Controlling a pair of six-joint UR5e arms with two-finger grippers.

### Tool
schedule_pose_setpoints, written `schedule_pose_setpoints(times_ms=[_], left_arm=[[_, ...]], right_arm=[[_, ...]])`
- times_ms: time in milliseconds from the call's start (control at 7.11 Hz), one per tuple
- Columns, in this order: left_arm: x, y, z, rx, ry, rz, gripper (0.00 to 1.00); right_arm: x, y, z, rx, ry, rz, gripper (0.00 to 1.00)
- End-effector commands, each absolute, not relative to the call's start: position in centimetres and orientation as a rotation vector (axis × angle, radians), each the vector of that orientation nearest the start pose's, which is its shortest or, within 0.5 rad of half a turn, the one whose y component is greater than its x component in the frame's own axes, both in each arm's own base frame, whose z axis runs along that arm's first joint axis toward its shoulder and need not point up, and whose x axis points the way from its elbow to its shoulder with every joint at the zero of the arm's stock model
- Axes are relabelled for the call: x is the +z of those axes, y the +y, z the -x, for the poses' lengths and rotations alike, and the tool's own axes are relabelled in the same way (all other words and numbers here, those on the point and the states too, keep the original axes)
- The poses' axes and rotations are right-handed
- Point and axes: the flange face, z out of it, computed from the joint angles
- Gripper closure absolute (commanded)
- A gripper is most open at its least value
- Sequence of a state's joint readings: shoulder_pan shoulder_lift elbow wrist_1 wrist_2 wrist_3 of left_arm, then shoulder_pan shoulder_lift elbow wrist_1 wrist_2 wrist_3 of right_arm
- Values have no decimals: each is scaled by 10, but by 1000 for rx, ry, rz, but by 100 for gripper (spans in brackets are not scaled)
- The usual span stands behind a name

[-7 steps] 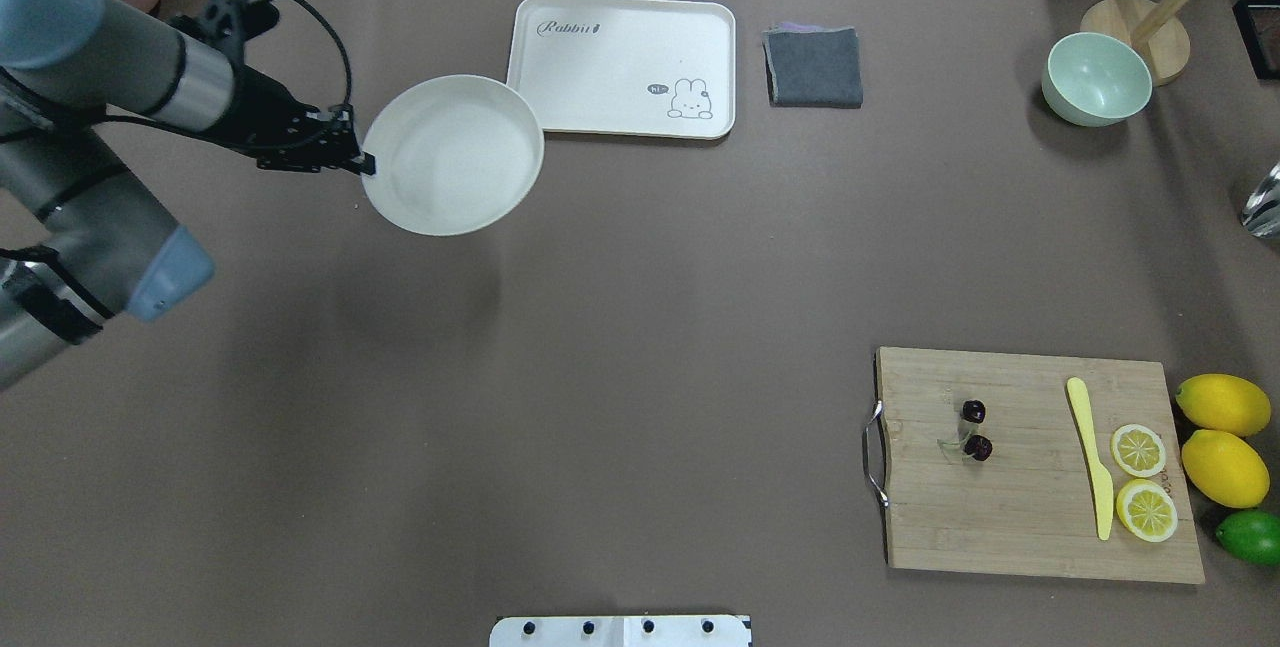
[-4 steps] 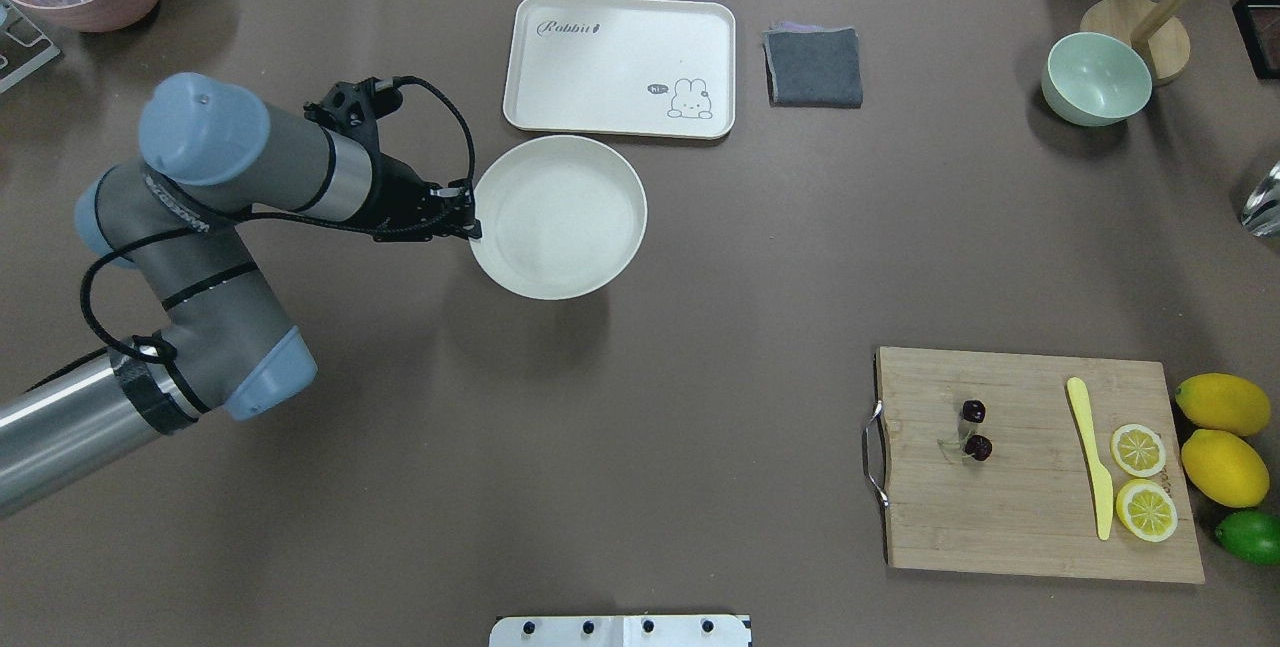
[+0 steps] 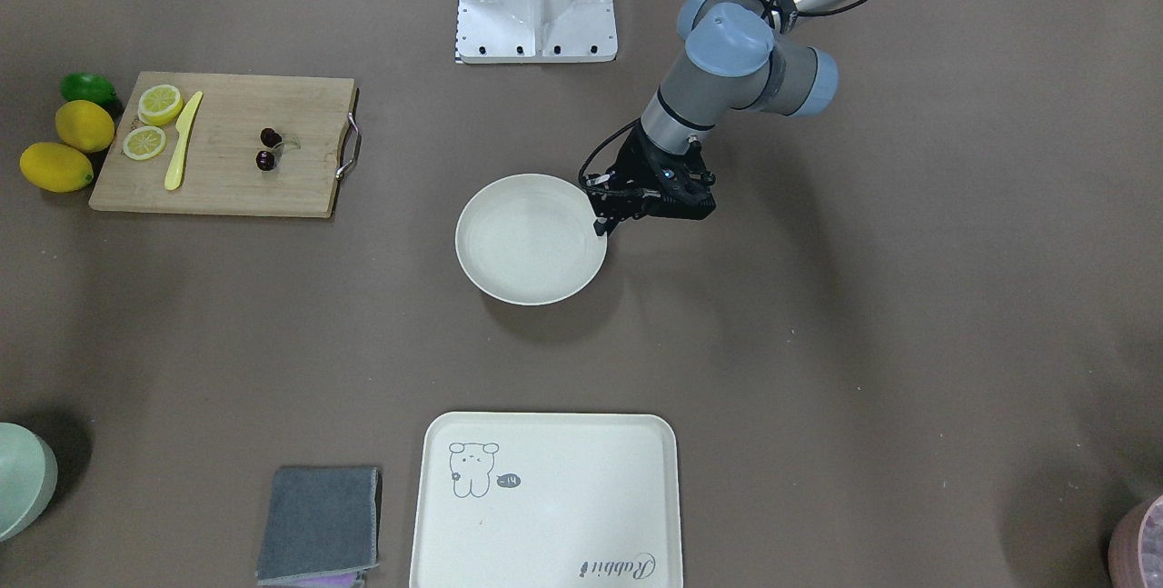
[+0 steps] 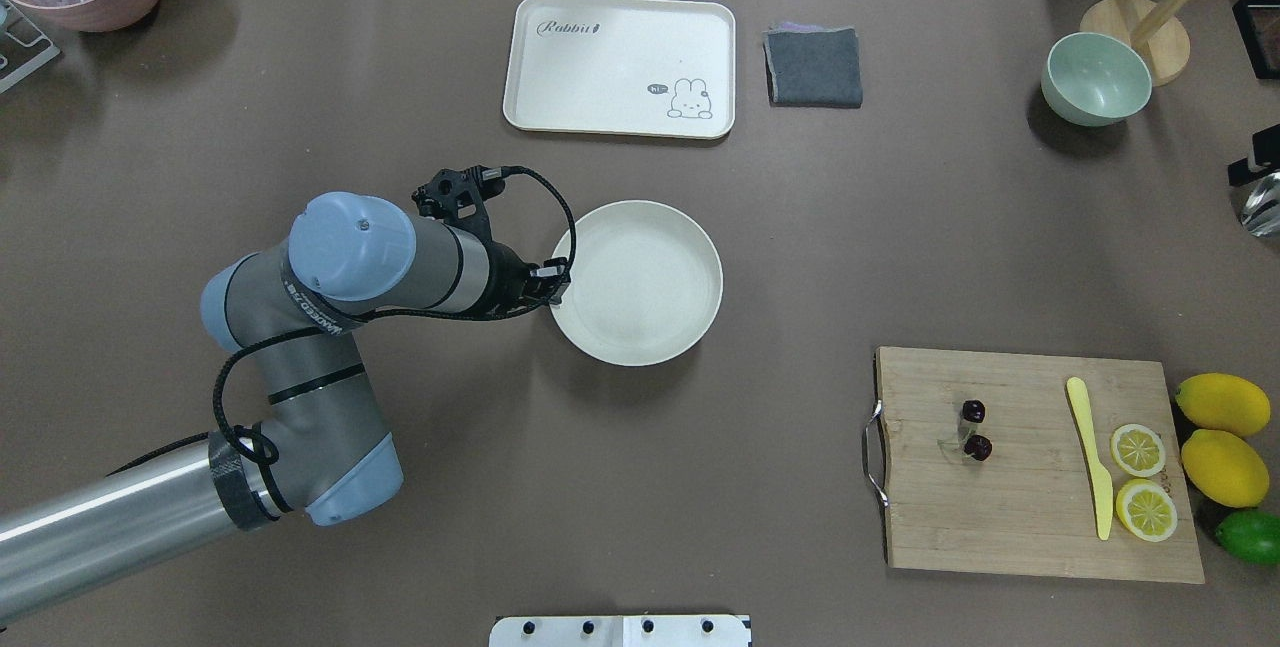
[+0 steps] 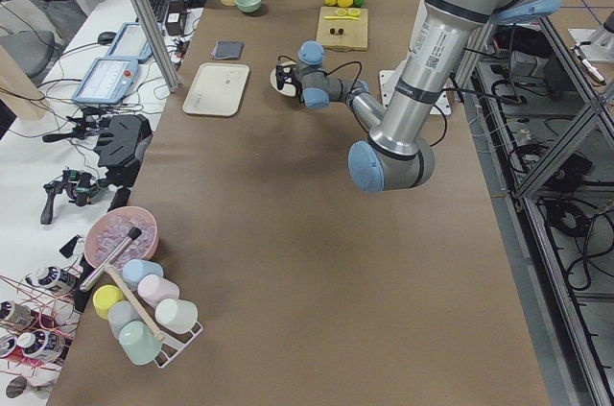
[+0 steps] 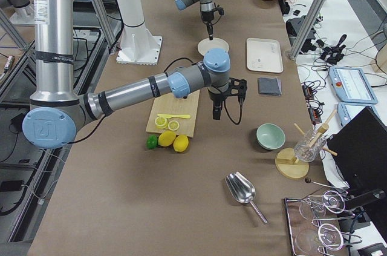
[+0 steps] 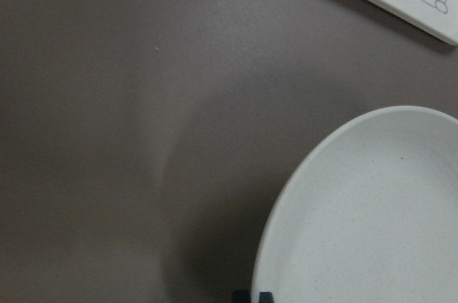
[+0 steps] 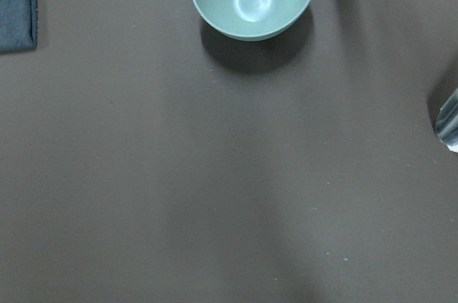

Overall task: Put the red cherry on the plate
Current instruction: 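Lift the white plate with the left gripper and carry it toward table center, then release the plate at center with the left gripper while the right arm reaches out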

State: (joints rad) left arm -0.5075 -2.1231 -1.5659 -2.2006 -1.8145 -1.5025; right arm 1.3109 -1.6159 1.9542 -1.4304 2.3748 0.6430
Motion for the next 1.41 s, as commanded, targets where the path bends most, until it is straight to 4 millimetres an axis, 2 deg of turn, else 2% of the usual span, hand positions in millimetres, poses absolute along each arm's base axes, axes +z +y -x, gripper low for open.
schedule_pose_setpoints(times_ms=[0, 281, 422, 562, 703, 844, 984, 1266], left_arm=[[272, -413, -559, -237, 1155, -126, 100], [274, -413, -558, -234, 1152, -127, 100], [278, -413, -553, -236, 1149, -127, 100], [291, -408, -540, -205, 1139, -145, 82], [287, -407, -532, -153, 1144, -189, 1], [281, -409, -526, -155, 1156, -196, 2], [282, -421, -517, -168, 1152, -211, 2], [283, -452, -496, -218, 1139, -242, 2]], right_arm=[[459, -471, 100, 175, -916, -45, 0], [437, -468, 136, 201, -916, -22, 0], [422, -459, 152, 215, -919, -14, 0], [413, -451, 167, 225, -915, -9, 0], [409, -446, 177, 213, -915, -6, 0], [410, -441, 189, 191, -906, 0, 0], [410, -433, 204, 177, -891, 2, 0], [403, -402, 265, 214, -875, 0, 0]])
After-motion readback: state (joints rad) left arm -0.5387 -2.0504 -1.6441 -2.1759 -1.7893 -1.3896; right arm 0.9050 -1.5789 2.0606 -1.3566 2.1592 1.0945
